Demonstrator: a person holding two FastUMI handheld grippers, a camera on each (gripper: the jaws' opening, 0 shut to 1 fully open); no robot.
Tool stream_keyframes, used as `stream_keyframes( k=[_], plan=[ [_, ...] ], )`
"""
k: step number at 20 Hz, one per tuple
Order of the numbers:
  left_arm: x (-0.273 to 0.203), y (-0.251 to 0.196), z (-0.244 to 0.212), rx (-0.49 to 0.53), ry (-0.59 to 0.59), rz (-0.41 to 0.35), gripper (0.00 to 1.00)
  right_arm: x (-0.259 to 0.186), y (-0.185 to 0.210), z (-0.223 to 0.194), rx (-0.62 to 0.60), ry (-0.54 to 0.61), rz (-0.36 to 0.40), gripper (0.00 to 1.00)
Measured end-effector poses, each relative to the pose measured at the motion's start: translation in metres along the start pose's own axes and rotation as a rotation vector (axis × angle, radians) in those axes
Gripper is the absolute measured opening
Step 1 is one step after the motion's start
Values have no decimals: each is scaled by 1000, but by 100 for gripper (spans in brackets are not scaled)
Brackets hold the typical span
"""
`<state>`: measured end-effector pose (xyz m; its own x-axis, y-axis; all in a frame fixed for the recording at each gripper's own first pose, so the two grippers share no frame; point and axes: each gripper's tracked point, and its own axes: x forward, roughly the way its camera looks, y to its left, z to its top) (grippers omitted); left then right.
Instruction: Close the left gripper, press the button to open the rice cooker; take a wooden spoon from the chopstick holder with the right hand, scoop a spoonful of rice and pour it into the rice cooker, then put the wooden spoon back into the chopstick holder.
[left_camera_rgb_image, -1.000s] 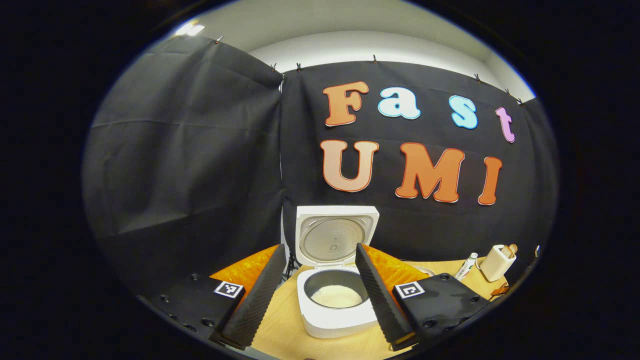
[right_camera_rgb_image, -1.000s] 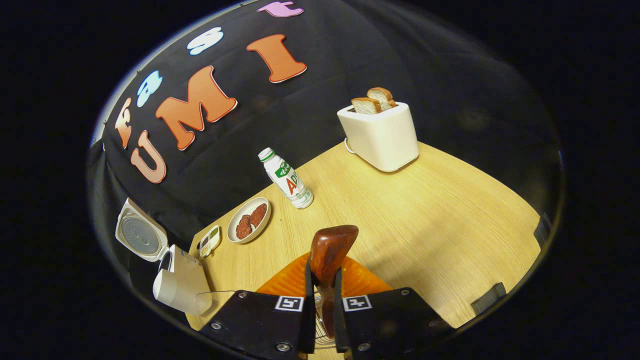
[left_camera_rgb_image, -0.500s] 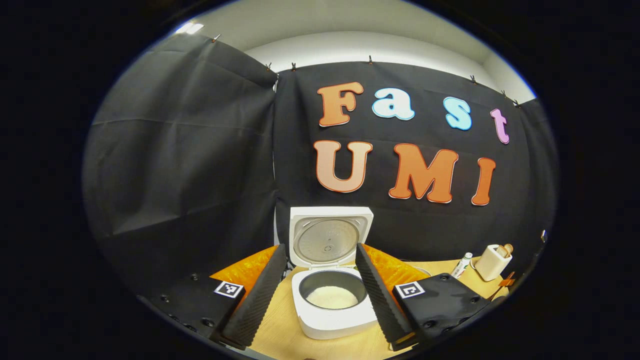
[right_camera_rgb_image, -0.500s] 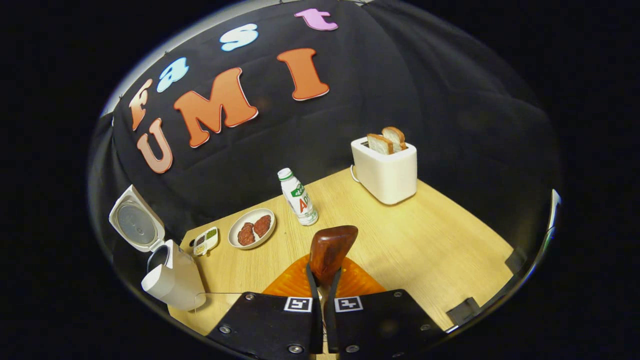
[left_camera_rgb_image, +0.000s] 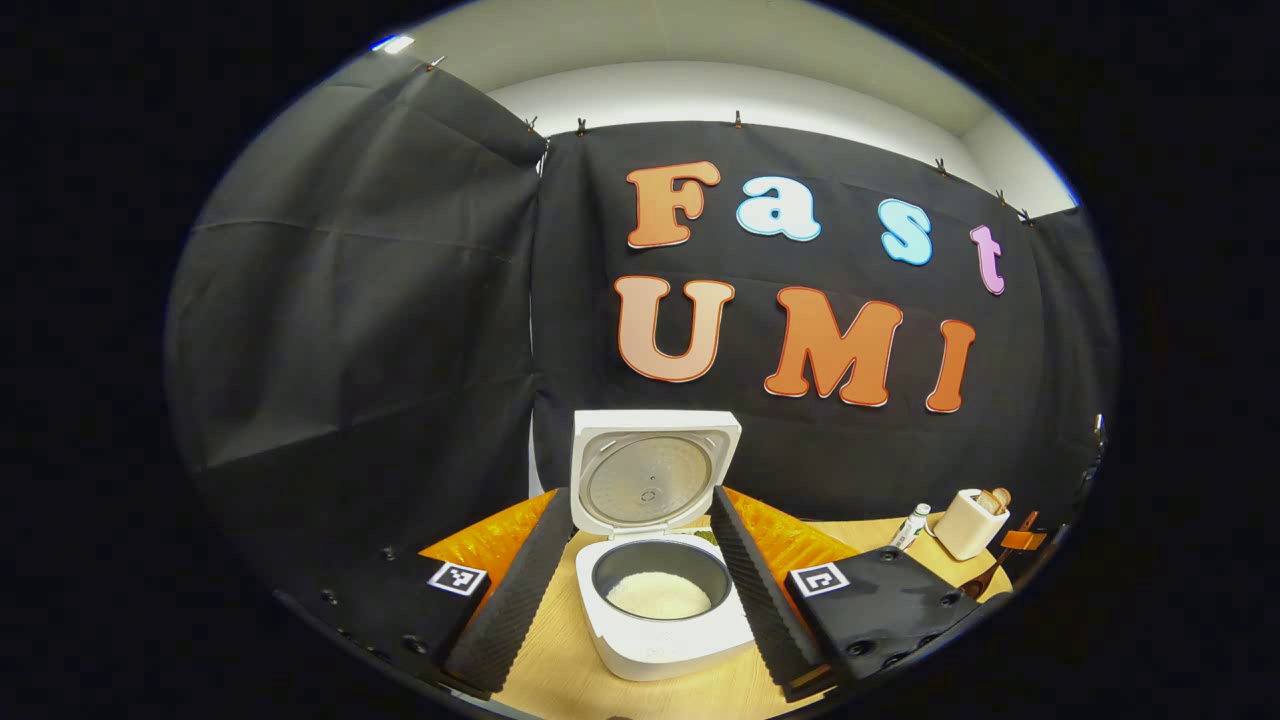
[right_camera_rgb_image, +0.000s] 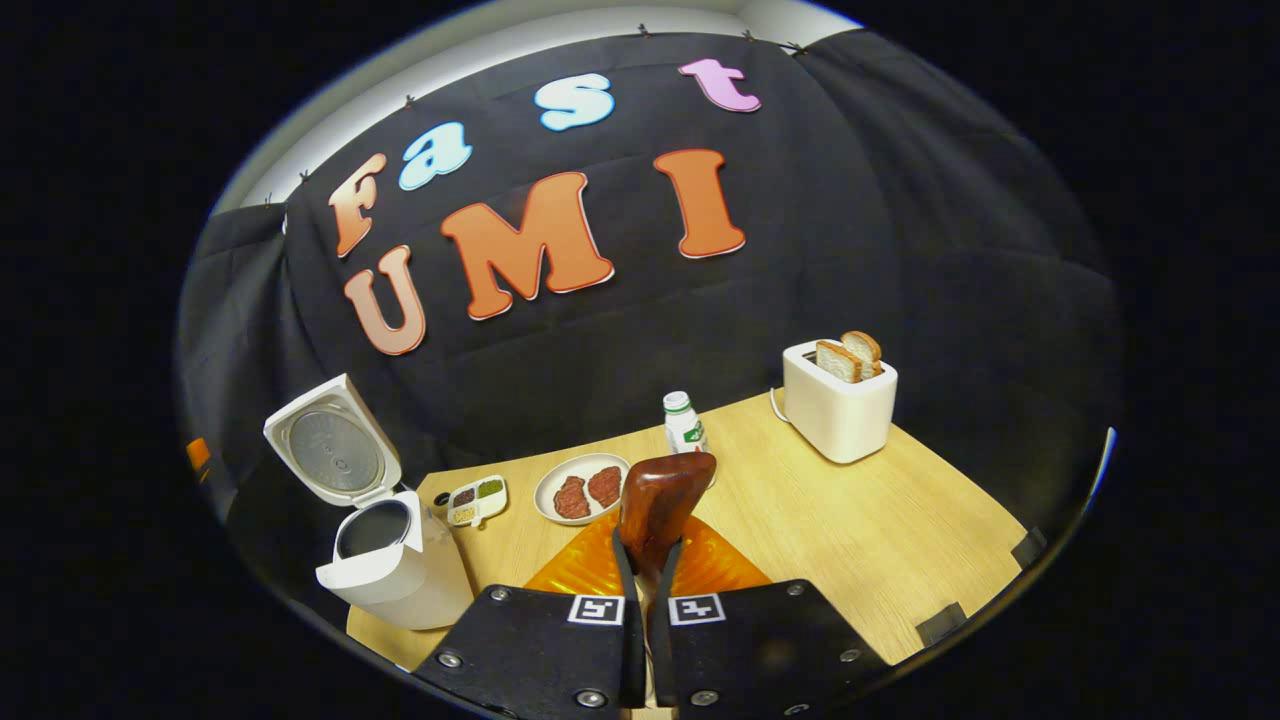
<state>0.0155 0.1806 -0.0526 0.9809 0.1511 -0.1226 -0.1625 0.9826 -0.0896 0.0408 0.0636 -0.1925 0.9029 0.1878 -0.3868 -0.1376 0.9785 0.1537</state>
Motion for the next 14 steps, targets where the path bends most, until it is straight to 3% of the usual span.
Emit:
stream_keyframes(
  k=[6, 9, 14],
  plan=[
    [2, 19, -3, -7, 12, -6, 95, 8, 56, -40, -132, -3, 35, 2],
    [5, 30, -7, -13, 21, 5, 95, 18, 60, -65, -256, 1, -12, 2],
    [7, 46, -8, 25, 35, 32, 95, 32, 77, -97, -420, -22, -7, 2]
  ],
)
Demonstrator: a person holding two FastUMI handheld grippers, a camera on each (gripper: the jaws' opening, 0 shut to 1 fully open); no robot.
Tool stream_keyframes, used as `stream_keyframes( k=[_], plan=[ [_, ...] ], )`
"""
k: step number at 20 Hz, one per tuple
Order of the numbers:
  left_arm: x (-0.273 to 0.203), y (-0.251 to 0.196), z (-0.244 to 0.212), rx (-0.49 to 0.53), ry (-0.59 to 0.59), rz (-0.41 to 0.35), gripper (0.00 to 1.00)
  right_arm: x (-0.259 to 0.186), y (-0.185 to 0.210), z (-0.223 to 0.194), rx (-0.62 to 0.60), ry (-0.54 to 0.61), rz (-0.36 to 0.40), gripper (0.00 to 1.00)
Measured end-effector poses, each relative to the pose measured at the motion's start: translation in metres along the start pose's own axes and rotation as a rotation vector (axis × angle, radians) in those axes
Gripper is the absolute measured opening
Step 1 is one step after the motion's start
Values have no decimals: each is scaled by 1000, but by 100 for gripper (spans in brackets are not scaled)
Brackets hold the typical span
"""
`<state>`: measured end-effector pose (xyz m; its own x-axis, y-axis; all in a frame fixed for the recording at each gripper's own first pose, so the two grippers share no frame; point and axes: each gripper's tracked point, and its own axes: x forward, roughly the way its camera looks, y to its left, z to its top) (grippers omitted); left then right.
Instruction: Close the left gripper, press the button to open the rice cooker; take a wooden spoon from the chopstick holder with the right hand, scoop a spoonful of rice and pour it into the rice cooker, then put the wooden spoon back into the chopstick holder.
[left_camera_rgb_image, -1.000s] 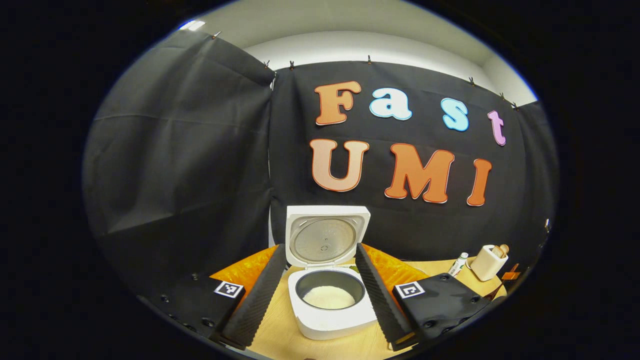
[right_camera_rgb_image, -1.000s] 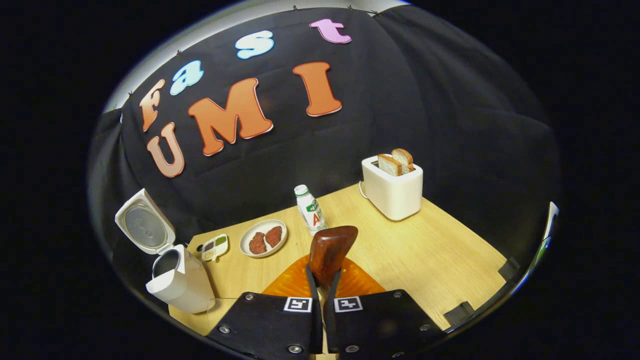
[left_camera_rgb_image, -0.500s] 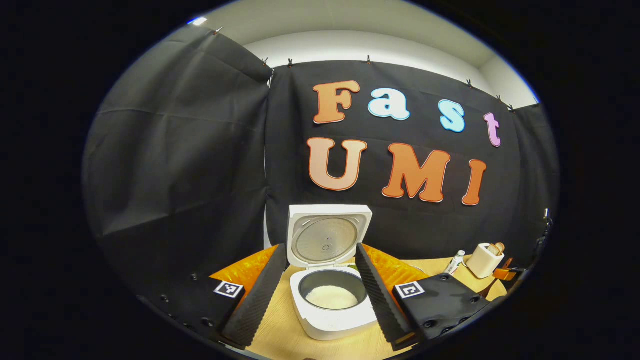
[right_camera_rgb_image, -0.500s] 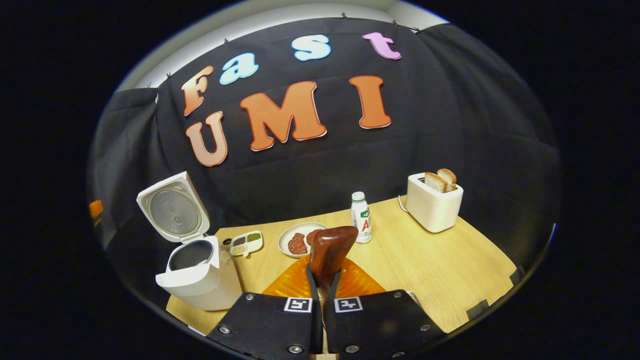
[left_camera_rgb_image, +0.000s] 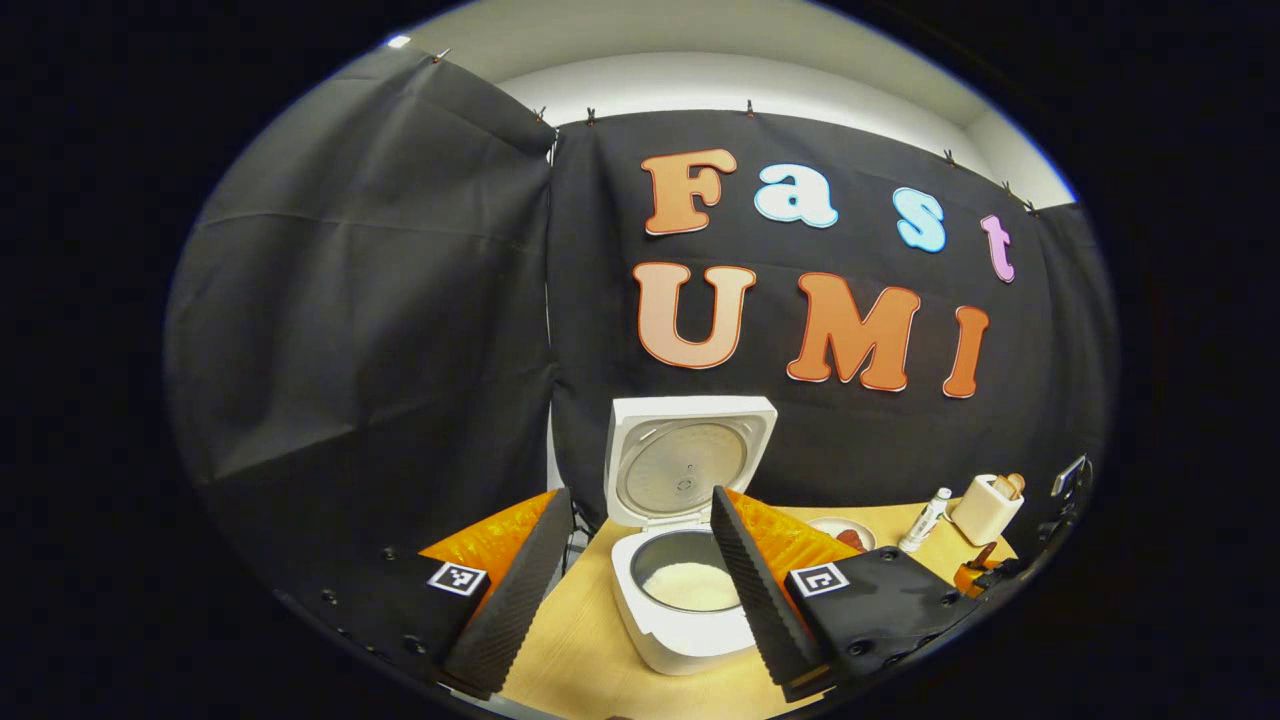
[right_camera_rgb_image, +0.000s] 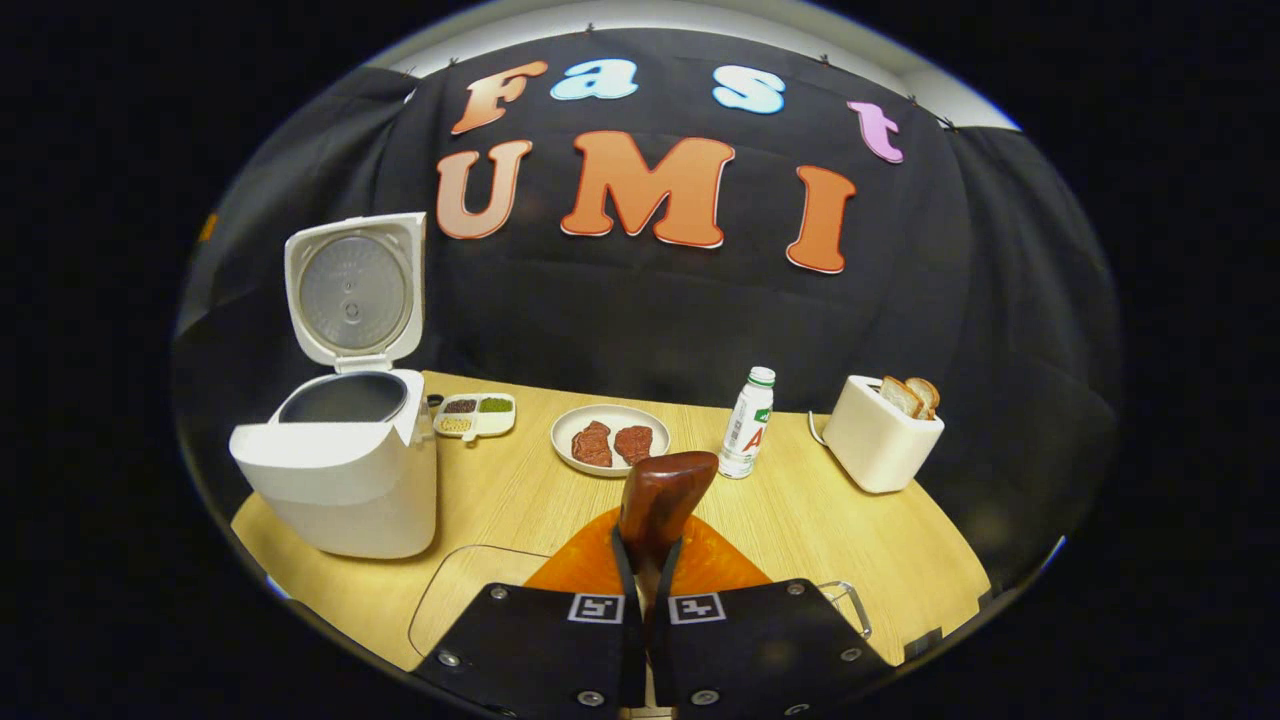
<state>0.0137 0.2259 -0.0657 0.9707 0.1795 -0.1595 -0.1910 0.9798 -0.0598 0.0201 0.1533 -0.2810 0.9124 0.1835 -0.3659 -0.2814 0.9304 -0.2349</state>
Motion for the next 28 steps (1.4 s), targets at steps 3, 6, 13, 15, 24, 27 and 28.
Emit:
stream_keyframes(
  k=[3, 6, 13, 15, 24, 27, 28],
  plan=[
    [3, 8, 0, 6, 0, 17, 95, 8, 11, -20, -67, -8, -1, 2],
    [6, 11, -2, 27, 1, 22, 95, 9, 15, -35, -77, -21, -3, 2],
    [9, 13, -17, 37, 36, 8, 95, 9, 23, -53, 215, 23, -4, 2],
    [9, 12, -19, 31, 38, 5, 95, 5, 41, -53, 299, 36, 37, 2],
    [13, 9, -29, 22, 66, -18, 94, 20, 60, -79, 794, 222, 85, 2],
    [18, 4, -33, 16, 74, -32, 94, 18, 52, -90, 927, 280, 55, 2],
    [19, 2, -35, 18, 76, -37, 96, 17, 50, -91, 950, 288, 52, 2]
  ],
)
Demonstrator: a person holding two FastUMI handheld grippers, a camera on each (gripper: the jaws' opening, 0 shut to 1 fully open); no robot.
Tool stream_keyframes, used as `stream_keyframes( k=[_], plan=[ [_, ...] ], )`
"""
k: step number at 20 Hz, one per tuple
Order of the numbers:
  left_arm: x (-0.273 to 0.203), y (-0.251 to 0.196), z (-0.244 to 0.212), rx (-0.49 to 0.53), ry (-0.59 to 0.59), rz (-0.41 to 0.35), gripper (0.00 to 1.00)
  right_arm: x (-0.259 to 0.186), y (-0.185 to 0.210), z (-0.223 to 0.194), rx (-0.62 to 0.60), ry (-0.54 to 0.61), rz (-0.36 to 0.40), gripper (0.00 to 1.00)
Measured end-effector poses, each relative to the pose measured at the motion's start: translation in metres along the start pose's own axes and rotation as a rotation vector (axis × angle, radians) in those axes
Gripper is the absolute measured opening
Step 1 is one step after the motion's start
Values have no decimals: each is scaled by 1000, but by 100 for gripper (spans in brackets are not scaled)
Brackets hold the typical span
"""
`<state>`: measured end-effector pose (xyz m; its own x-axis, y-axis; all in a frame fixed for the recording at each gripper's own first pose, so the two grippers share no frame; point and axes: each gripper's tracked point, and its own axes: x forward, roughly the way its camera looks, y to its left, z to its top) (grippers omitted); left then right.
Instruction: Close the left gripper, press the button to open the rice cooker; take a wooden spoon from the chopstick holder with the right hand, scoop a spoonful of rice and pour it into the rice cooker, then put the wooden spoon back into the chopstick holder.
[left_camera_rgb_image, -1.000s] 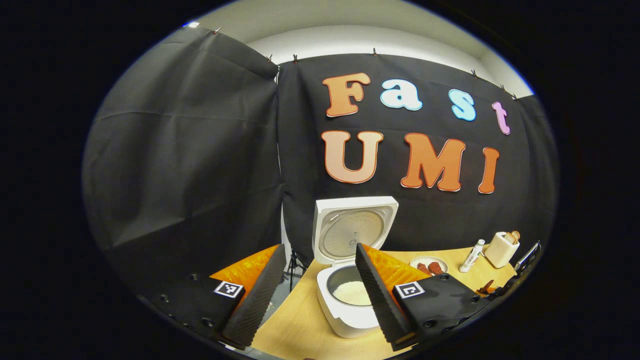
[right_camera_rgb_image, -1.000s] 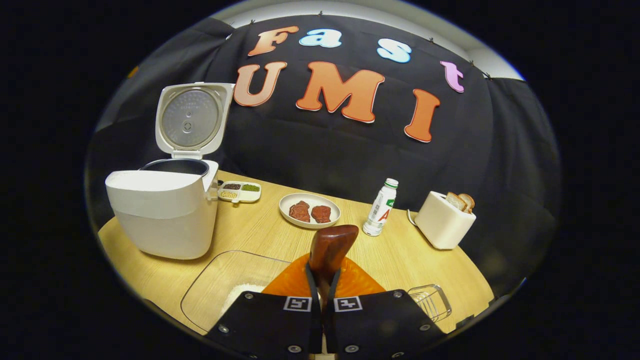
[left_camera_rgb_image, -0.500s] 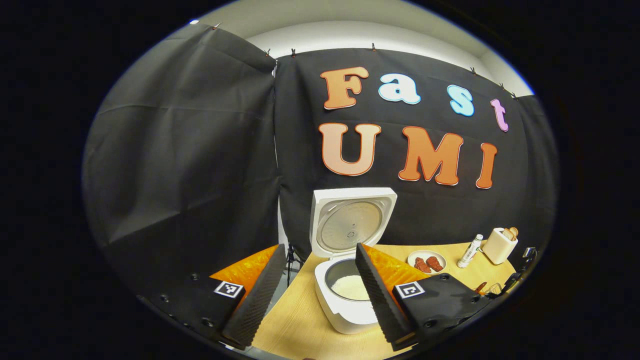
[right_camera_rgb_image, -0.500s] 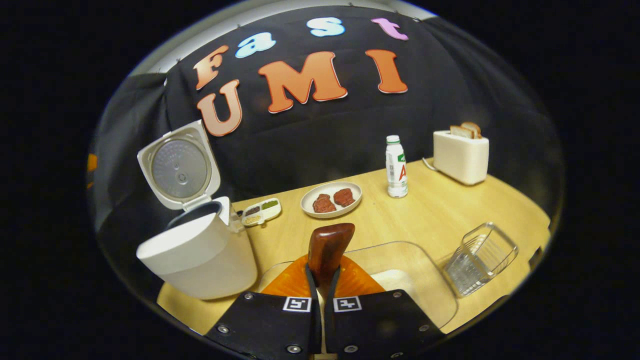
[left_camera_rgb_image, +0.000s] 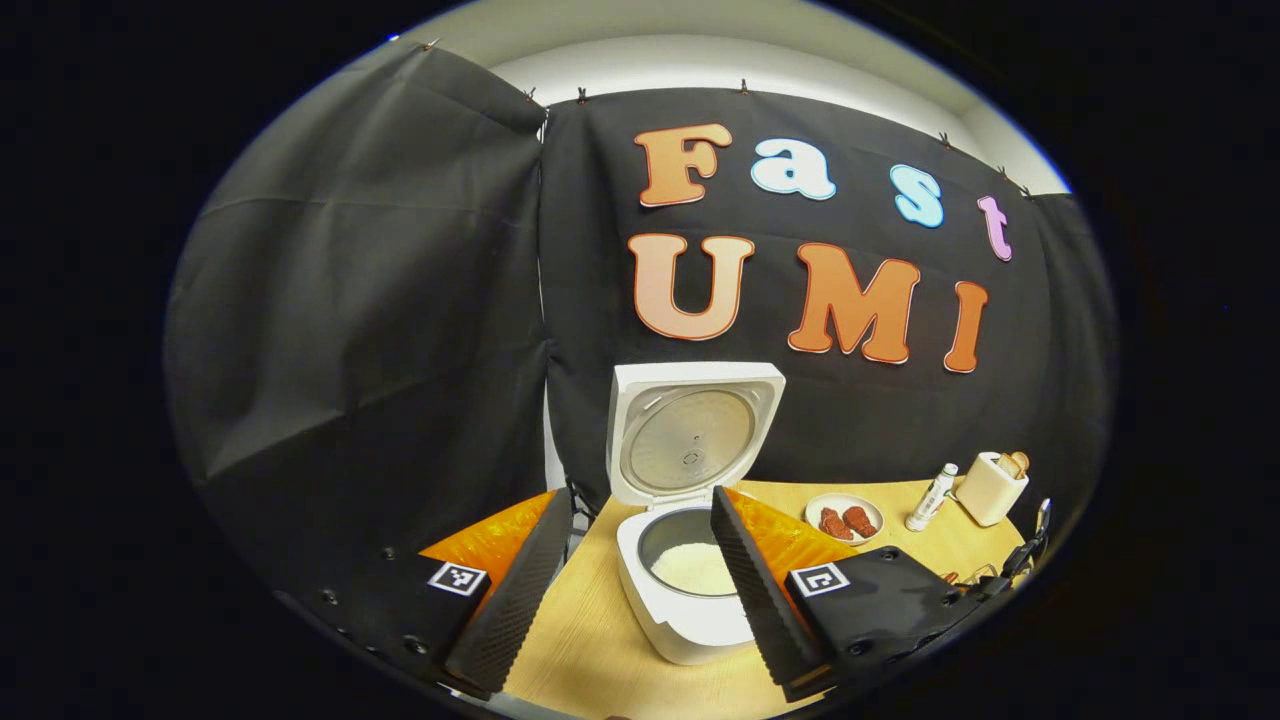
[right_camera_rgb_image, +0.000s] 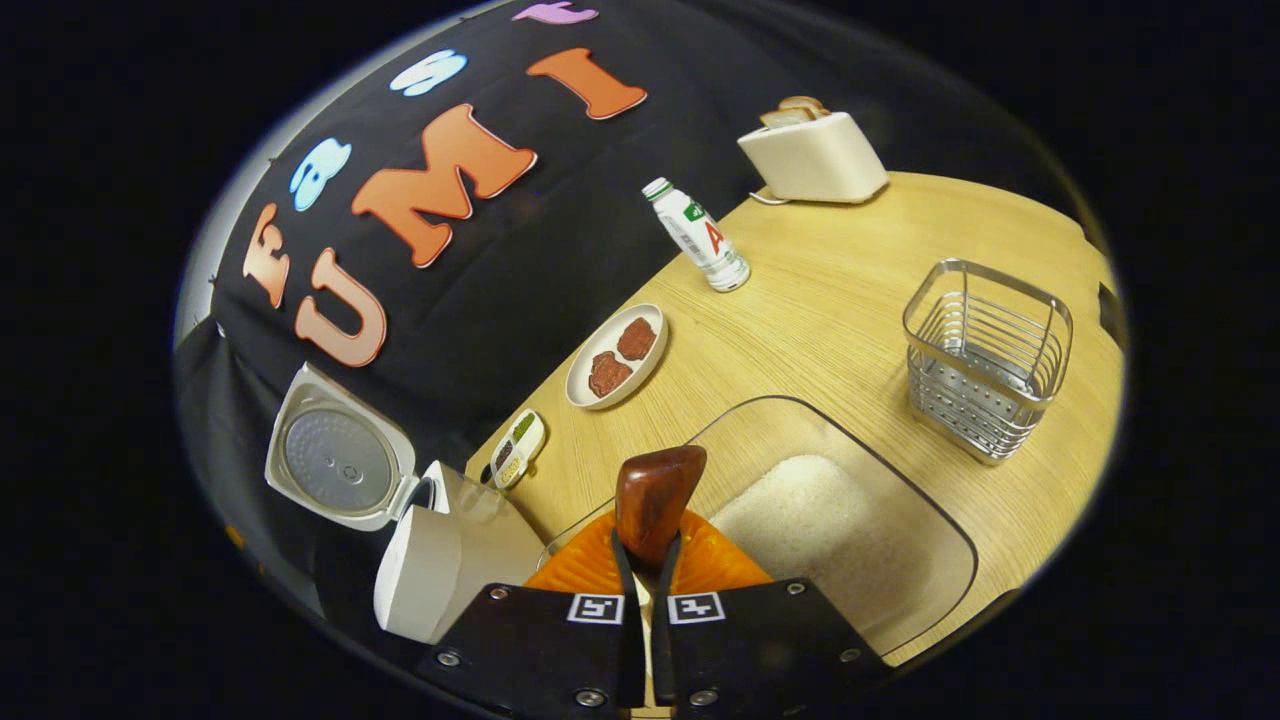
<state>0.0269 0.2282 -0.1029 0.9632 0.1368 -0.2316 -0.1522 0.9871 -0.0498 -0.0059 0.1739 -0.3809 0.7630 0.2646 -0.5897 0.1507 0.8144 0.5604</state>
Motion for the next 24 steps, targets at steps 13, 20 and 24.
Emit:
stream_keyframes(
  k=[13, 20, 24],
  plan=[
    [0, -14, 10, -22, -24, -38, 96, -26, -7, 42, 228, -12, 27, 2],
    [-8, -16, 20, -37, -49, -35, 95, -38, 0, 75, 340, -32, 65, 2],
    [-10, -15, 20, -33, -51, -28, 95, -42, 9, 90, 381, -49, 75, 2]
  ],
)
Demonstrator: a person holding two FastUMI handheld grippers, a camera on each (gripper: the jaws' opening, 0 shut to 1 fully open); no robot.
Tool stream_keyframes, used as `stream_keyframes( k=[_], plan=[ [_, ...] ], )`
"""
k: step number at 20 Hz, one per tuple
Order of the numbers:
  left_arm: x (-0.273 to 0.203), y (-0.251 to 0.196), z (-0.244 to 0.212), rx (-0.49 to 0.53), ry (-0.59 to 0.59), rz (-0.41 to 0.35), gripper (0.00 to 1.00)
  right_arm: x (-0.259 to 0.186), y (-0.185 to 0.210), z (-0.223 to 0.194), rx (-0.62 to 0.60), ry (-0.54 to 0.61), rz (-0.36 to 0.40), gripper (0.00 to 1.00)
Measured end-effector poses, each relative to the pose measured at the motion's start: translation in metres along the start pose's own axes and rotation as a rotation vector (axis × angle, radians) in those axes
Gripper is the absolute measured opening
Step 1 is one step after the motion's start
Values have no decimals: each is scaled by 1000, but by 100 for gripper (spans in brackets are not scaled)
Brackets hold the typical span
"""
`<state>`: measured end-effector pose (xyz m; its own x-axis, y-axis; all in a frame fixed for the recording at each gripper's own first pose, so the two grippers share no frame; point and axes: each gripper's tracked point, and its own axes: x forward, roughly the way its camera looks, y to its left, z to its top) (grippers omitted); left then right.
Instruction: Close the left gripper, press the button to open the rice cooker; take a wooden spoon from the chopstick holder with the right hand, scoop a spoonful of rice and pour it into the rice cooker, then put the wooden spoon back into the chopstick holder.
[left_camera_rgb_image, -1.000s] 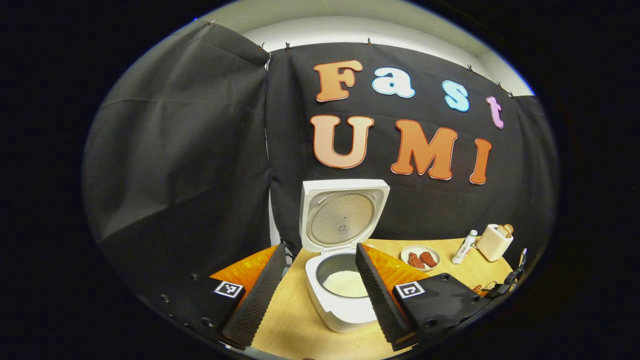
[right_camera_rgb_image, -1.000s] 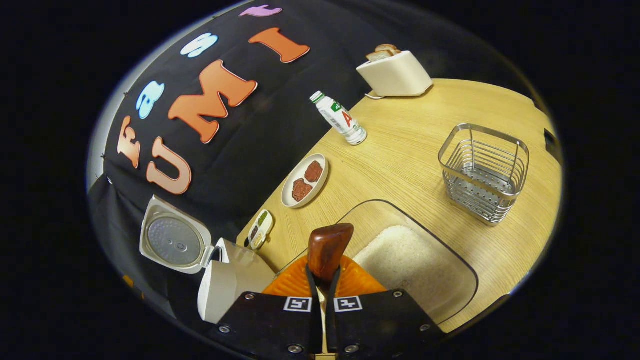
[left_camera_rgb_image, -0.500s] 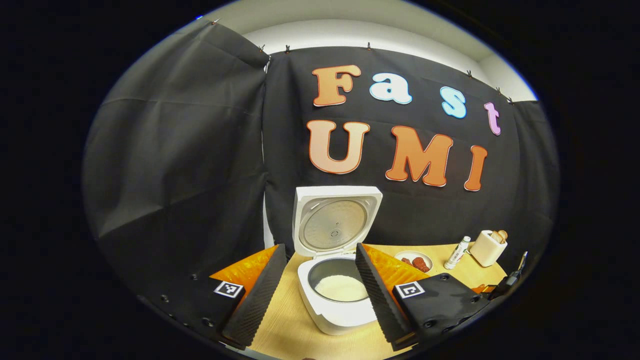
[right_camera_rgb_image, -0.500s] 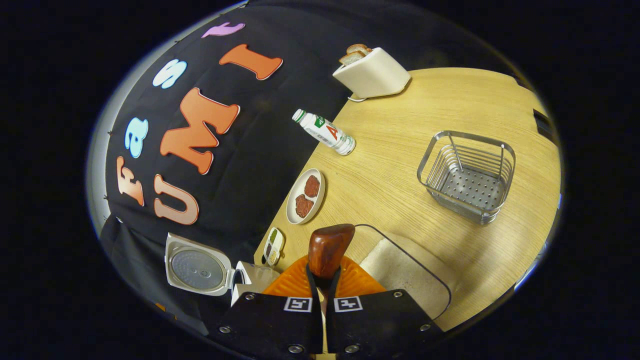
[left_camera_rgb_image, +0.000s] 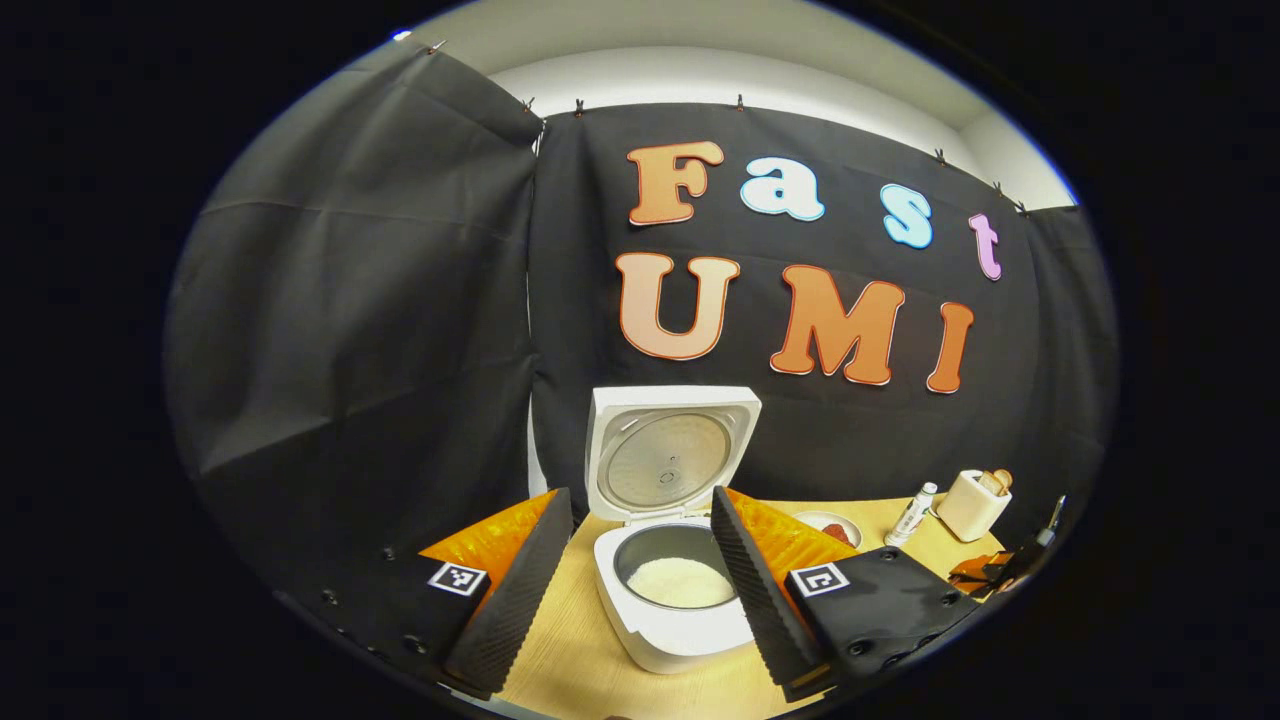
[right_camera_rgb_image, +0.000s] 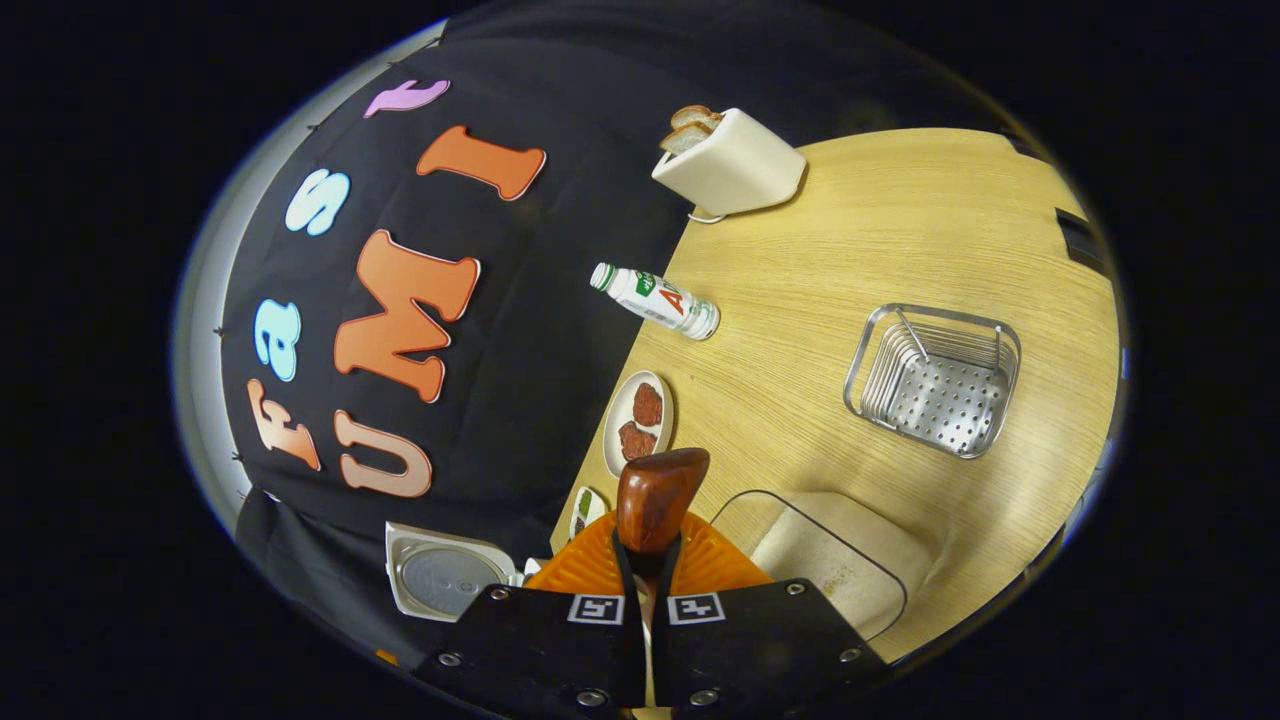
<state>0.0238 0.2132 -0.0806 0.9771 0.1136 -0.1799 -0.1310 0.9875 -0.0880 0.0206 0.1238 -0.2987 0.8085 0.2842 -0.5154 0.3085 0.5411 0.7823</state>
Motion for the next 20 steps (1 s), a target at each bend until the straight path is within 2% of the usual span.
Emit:
stream_keyframes(
  k=[10, 17, 20],
  plan=[
    [3, 9, -9, -14, 19, 20, 95, 14, 102, -12, 89, 58, 143, 2],
    [9, 22, -12, -25, 26, 47, 96, 48, 172, -56, 136, 142, 228, 2],
    [14, 26, -13, -34, 27, 52, 95, 66, 199, -80, 120, 173, 248, 2]
  ],
)
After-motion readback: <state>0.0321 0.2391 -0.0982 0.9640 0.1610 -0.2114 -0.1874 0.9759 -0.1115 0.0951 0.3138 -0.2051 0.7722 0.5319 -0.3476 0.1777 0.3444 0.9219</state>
